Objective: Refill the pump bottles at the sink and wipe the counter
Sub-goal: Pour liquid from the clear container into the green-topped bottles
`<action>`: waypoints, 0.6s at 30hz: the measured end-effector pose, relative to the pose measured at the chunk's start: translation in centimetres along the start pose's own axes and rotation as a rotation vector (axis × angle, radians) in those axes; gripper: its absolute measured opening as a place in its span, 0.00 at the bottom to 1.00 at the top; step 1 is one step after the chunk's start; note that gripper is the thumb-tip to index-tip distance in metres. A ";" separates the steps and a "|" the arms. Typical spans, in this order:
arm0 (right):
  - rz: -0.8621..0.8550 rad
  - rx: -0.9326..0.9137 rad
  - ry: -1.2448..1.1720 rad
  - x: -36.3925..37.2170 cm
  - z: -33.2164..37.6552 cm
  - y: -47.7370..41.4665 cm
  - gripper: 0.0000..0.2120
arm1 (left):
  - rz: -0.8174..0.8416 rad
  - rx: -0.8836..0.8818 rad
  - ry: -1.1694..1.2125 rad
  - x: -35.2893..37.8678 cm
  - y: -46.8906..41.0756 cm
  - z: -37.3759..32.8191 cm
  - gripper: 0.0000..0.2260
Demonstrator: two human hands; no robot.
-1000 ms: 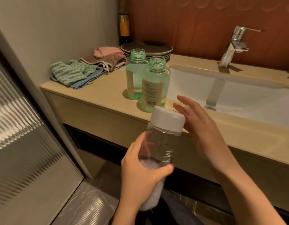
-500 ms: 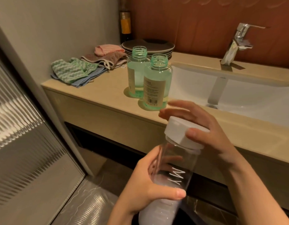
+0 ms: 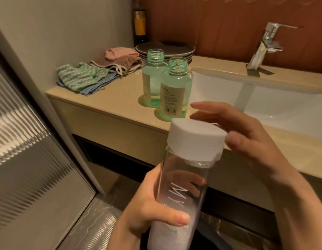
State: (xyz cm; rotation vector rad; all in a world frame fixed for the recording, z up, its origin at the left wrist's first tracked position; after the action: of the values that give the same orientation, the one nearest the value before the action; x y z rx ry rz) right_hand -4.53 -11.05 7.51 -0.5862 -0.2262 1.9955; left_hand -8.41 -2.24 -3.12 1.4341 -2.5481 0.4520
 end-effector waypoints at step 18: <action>-0.163 0.199 0.062 1.1 -3.5 0.0 0.21 | -0.407 0.007 -0.553 -1.0 1.0 0.0 0.29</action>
State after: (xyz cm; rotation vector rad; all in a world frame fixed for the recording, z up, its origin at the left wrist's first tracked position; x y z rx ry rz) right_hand -3.19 -10.46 4.14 -0.4857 -0.0347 1.8135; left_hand -8.70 -0.94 -3.64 2.2698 -2.5013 -0.0103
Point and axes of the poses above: each hand's wrist, its own y-axis away from the middle knuckle, its own x-axis out of the palm, z = x × y, the point moved 10 cm from there along -y, towards the middle knuckle, and after that the axes turned 2 degrees about -y, right-handed, at the moved point
